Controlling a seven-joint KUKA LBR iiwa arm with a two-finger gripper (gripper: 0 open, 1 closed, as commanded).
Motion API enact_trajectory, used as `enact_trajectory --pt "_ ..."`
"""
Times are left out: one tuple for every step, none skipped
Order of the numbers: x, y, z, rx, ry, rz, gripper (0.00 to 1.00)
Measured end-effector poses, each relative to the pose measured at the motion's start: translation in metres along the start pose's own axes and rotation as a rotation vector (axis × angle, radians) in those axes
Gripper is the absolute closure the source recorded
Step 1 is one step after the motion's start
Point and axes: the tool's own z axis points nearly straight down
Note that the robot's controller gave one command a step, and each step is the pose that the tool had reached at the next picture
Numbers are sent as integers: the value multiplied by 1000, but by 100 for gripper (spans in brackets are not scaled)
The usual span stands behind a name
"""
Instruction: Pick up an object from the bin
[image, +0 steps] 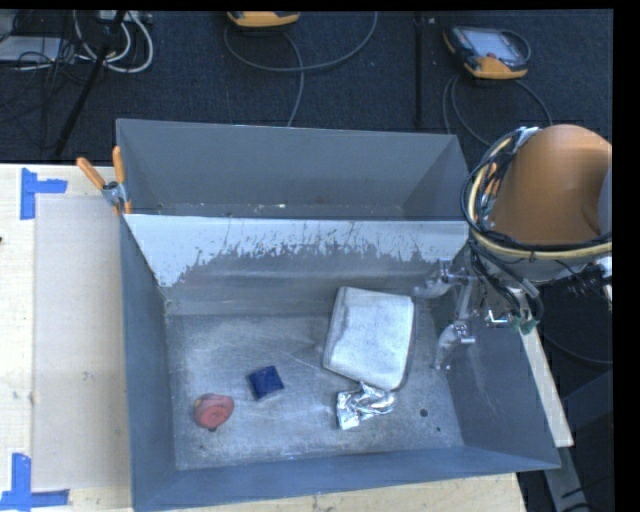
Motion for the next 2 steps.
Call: enact_trajectory --pt "-6 -66 140 2 -4 -204 0" --pt "71 -21 139 4 -14 -446 0"
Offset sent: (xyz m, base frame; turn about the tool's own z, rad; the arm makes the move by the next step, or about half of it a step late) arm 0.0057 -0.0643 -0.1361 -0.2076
